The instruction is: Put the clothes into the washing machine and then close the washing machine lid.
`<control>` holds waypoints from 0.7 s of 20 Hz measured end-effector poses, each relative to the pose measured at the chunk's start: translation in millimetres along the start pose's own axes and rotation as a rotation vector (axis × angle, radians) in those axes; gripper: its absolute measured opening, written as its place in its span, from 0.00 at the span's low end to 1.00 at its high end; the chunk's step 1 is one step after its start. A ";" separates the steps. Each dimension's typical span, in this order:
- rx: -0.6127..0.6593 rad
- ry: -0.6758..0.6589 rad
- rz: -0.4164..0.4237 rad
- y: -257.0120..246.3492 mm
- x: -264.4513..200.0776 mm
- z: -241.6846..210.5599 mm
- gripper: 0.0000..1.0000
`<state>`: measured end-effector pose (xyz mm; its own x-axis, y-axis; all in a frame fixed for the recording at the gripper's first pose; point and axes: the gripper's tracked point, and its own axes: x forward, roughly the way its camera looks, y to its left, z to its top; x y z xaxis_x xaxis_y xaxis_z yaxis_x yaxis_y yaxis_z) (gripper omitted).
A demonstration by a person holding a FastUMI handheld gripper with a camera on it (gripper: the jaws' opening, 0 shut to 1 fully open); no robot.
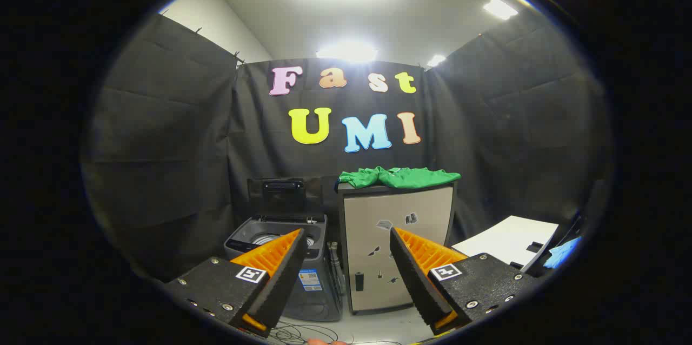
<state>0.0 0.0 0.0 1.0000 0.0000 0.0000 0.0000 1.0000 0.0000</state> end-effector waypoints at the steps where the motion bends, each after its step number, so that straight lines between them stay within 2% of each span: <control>1: 0.000 0.001 0.000 0.1 -0.5 -0.6 0.95; 14: 0.007 0.003 0.012 5.4 -4.9 -1.0 0.95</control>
<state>-4.9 5.4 -1.0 0.9999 0.0124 -0.0032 -0.0124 0.9999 0.0067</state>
